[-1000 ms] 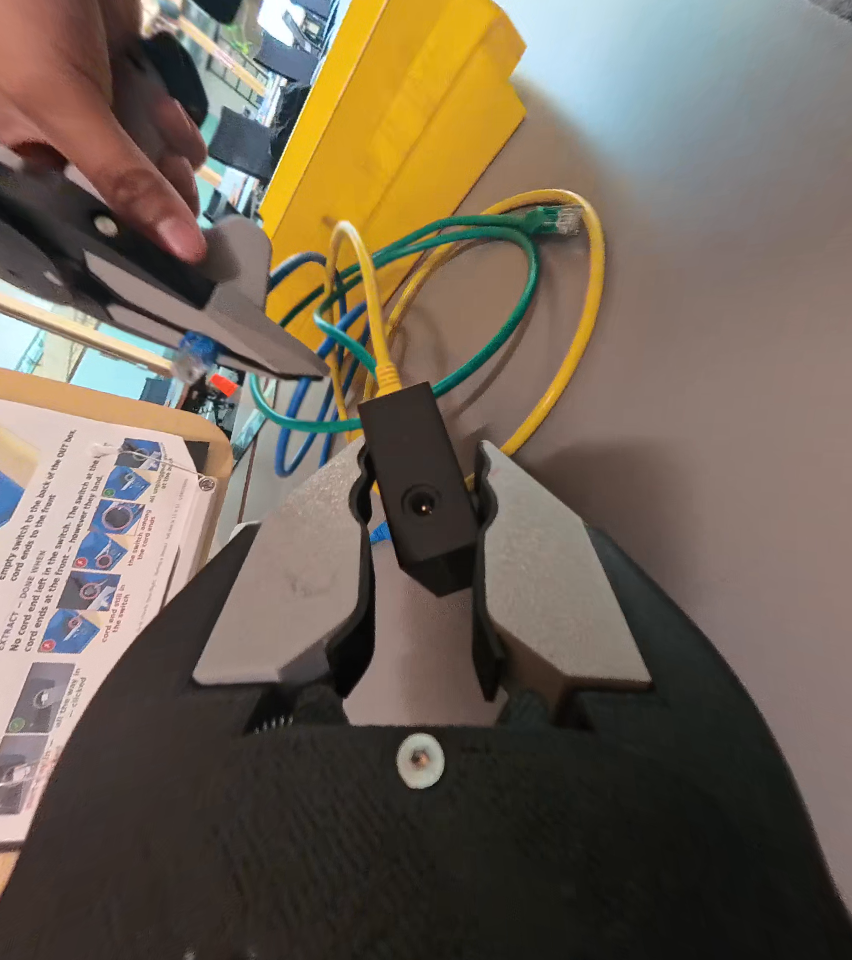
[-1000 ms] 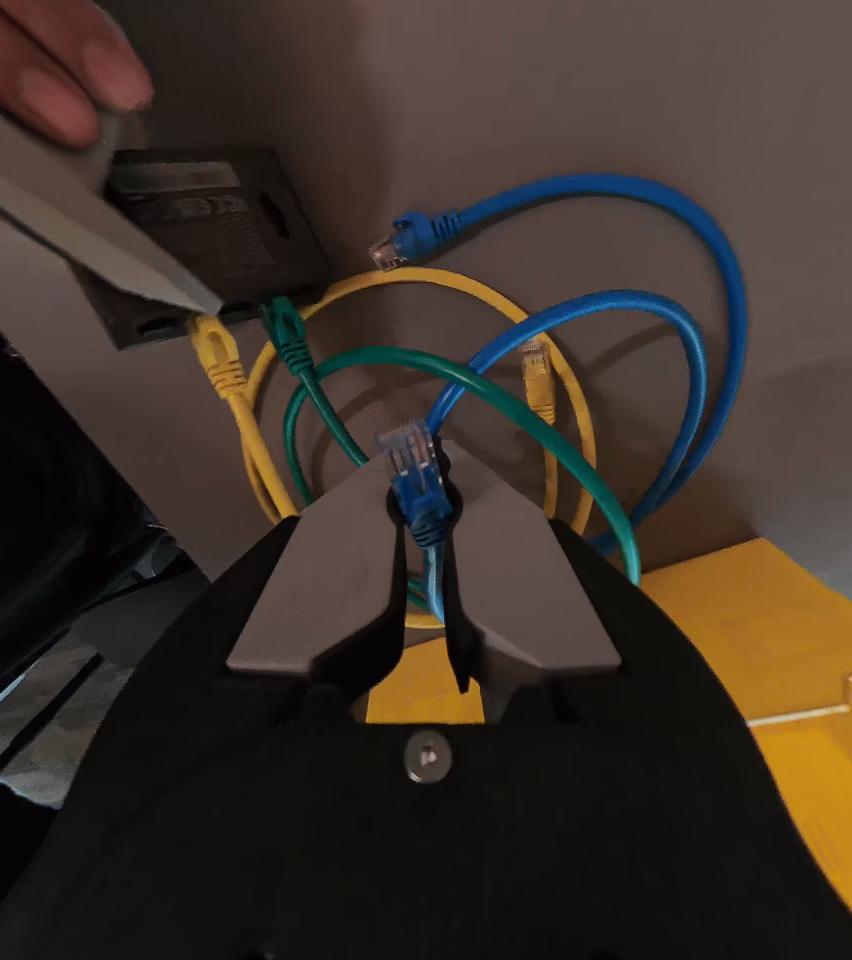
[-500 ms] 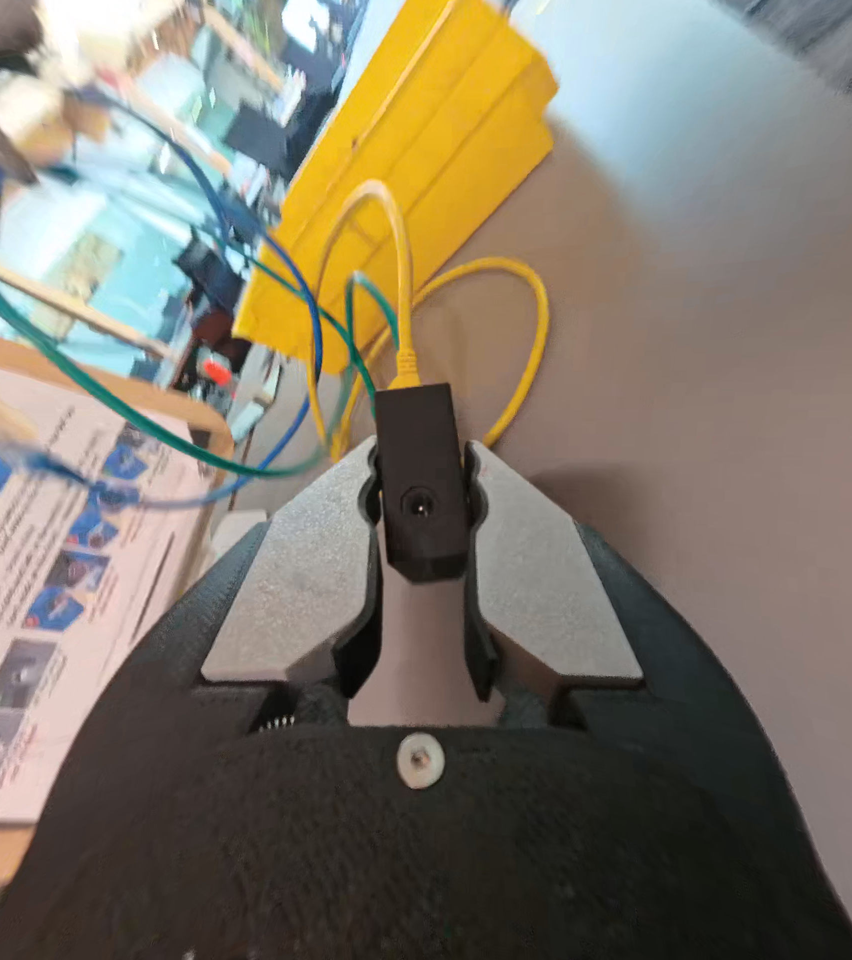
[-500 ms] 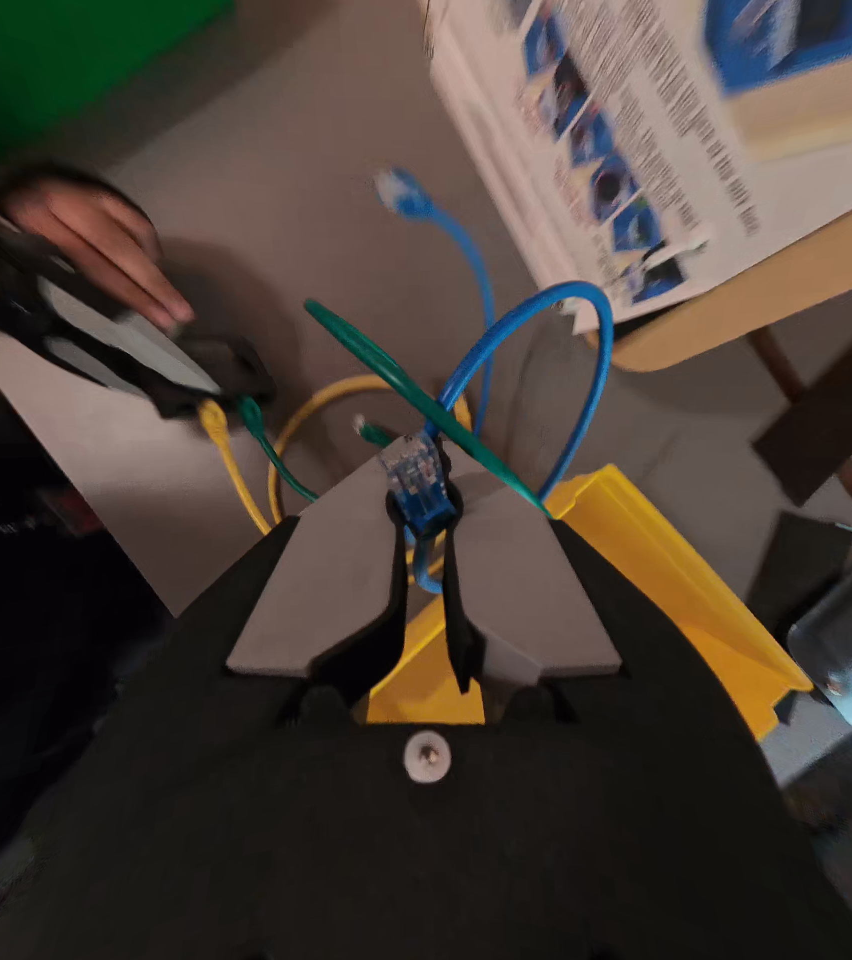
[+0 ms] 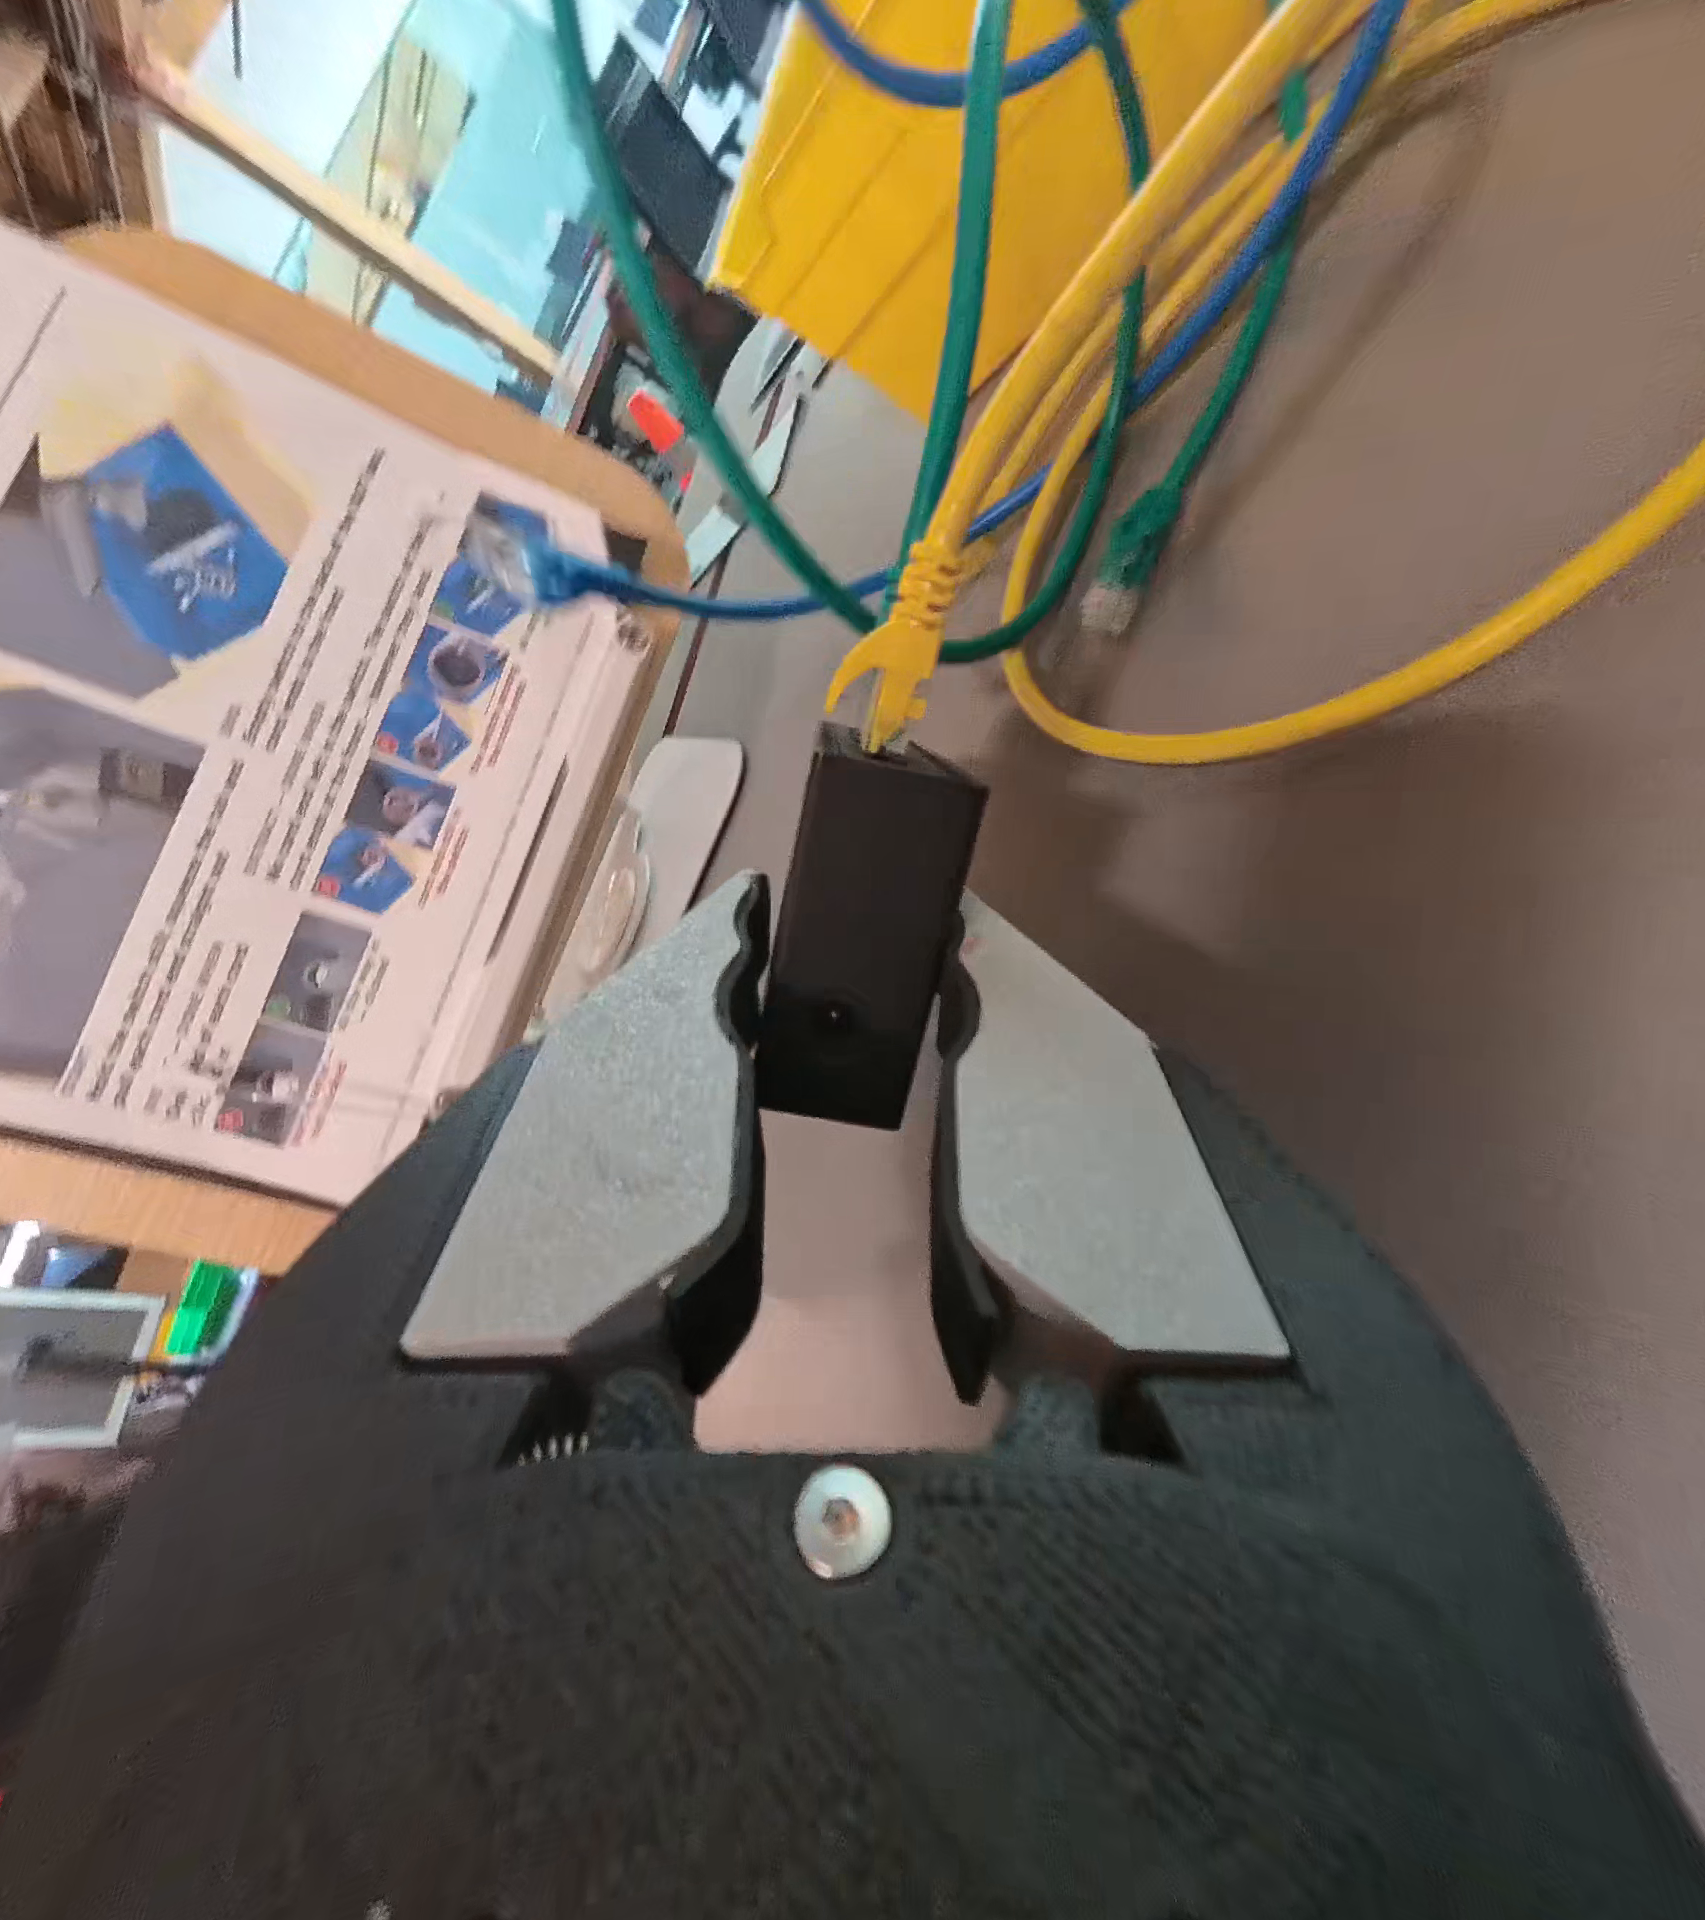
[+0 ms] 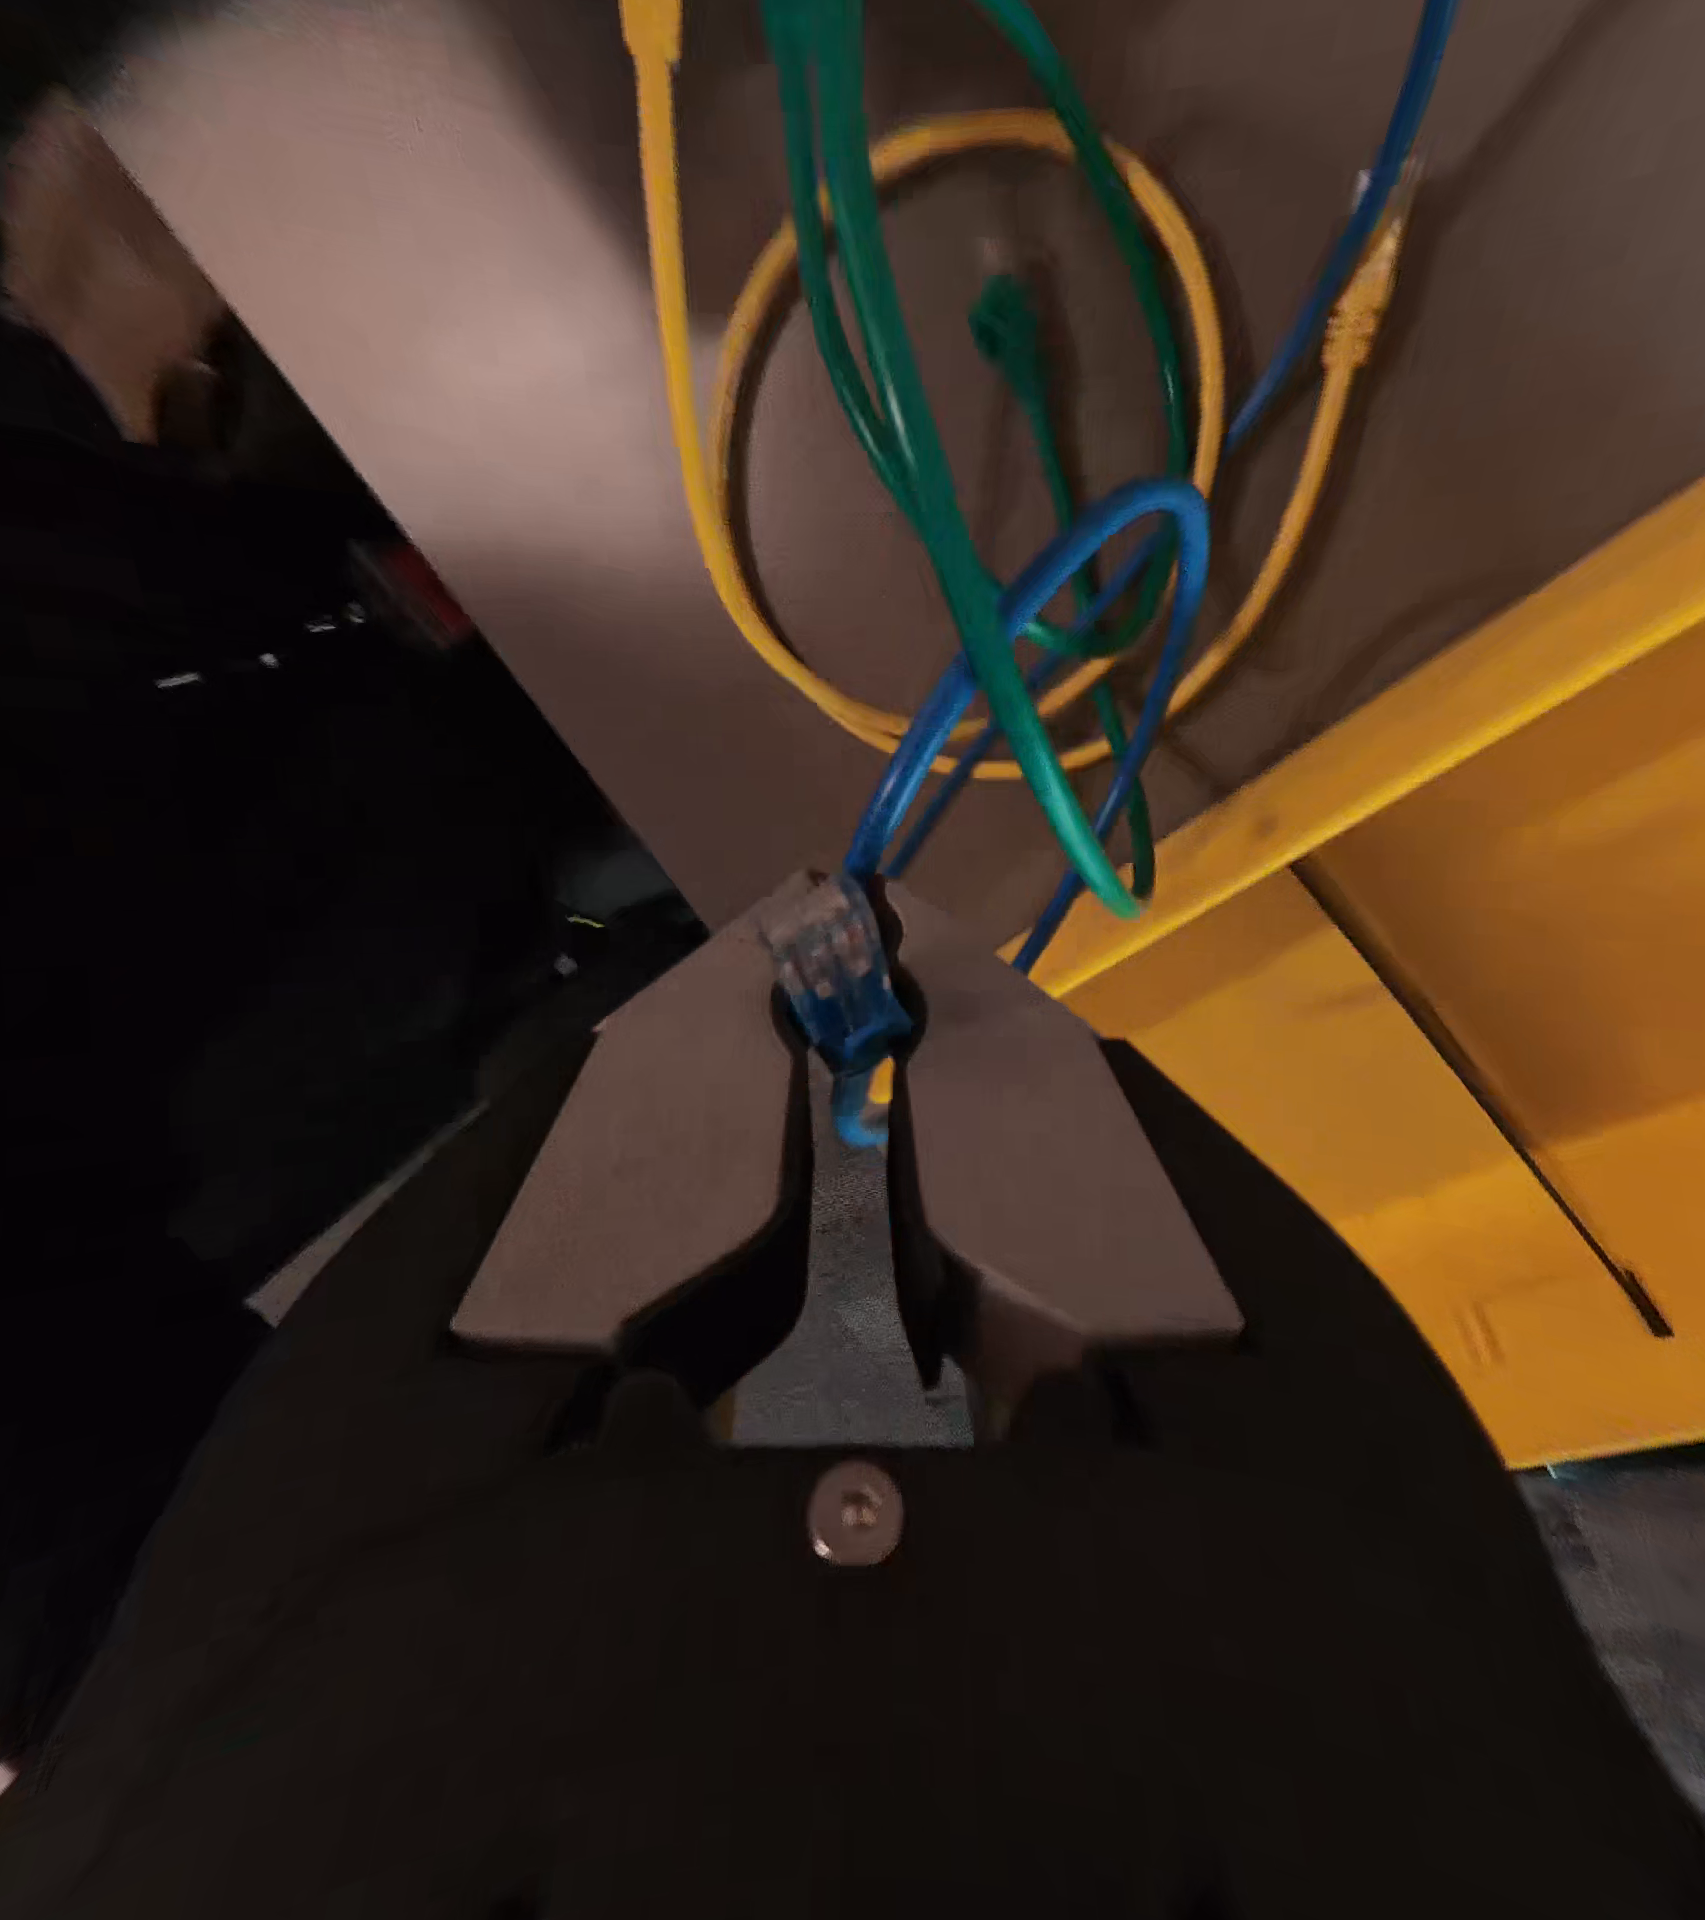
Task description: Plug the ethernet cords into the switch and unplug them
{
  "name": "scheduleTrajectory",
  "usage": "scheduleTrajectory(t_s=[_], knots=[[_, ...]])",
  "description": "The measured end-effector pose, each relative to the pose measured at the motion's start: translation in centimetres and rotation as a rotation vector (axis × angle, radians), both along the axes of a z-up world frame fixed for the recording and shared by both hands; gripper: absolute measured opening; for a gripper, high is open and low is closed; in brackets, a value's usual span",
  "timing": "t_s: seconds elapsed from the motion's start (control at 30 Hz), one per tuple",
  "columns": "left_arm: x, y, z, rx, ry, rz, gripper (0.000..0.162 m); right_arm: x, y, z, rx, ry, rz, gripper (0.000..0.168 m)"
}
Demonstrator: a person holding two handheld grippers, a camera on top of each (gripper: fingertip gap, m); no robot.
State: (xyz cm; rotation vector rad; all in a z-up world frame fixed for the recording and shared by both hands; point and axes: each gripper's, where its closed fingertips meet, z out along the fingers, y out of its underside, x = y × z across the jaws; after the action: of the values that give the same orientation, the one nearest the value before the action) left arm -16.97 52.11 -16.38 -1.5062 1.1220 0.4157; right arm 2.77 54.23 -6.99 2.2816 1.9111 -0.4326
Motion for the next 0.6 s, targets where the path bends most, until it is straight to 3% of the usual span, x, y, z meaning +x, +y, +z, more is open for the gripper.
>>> scheduleTrajectory(t_s=[0.03,0.17,0.27,0.33,0.4,0.5,0.53,0.6], knots=[[-0.5,0.2,0.2,-0.005,-0.024,0.026,0.031,0.2,0.4,-0.4,0.022,-0.006,-0.010,0.004],[-3.0,1.3,0.1,-0.033,-0.079,0.170,0.030,0.3,0.2,1.9,0.026,0.079,0.015,0.003],[-4.9,1.8,-0.6,-0.092,-0.127,0.262,0.029,-1.7,-2.6,9.3,-0.072,0.421,0.109,0.003],[-6.0,2.1,-0.5,-0.094,-0.158,0.315,0.029,-1.4,-2.6,11.9,-0.083,0.534,0.095,0.003],[-6.2,2.1,0.0,-0.081,-0.179,0.310,0.029,-0.1,-2.1,11.6,-0.119,0.519,0.045,0.003],[-7.3,2.3,1.0,-0.031,-0.221,0.394,0.031,1.0,-2.6,12.1,-0.232,0.642,0.018,0.003],[-7.8,2.3,1.8,0.003,-0.248,0.419,0.031,1.3,-2.6,11.1,-0.271,0.643,-0.010,0.003],[-8.5,2.2,3.0,0.051,-0.300,0.442,0.031,2.4,-2.9,6.0,-0.314,0.467,-0.086,0.004]])
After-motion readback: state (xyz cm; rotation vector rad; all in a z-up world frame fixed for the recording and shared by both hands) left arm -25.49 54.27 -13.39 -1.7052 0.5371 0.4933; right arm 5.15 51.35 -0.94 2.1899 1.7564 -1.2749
